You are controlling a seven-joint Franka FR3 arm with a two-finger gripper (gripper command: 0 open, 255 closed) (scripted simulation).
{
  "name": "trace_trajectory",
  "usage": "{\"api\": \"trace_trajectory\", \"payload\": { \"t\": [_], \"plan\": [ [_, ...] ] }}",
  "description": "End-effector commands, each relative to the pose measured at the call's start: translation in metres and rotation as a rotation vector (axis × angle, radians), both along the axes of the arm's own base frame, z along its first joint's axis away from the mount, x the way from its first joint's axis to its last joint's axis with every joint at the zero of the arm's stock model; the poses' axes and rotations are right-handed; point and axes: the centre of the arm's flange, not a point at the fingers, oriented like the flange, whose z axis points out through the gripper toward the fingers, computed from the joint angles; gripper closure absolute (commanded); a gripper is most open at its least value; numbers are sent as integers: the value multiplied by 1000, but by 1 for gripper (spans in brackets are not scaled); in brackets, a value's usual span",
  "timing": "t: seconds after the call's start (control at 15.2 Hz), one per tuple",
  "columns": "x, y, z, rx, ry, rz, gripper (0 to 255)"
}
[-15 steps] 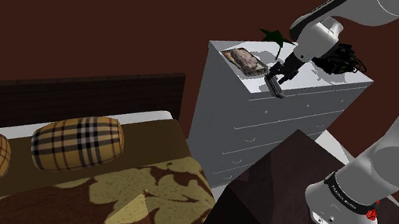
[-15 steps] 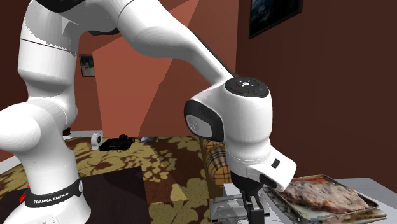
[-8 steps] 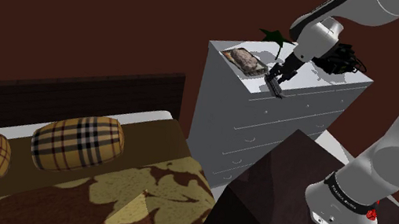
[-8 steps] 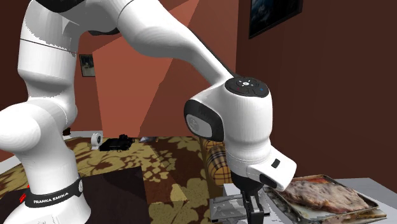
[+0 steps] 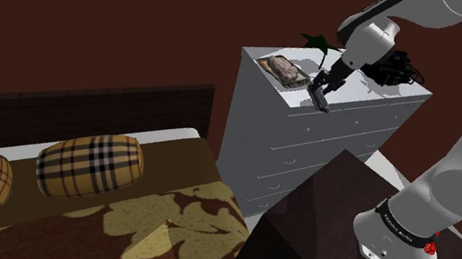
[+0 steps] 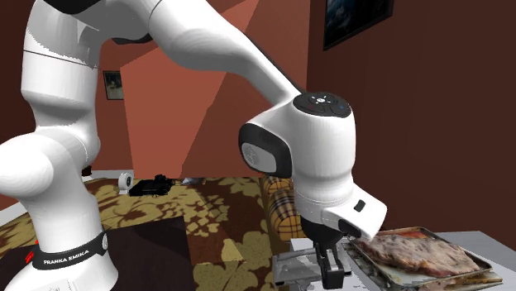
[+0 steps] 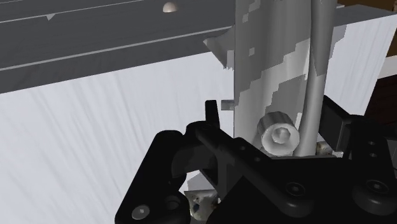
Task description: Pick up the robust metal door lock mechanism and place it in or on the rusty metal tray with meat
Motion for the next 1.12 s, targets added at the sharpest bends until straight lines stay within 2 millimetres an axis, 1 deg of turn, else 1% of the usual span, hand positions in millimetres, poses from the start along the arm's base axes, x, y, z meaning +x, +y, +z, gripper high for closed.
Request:
{"api": "trace_trajectory", "payload": {
  "t": [0.0,1.06],
  "plan": [
    [0,1,10,0,0,0,255],
    [0,1,95,0,0,0,255]
  ]
}}
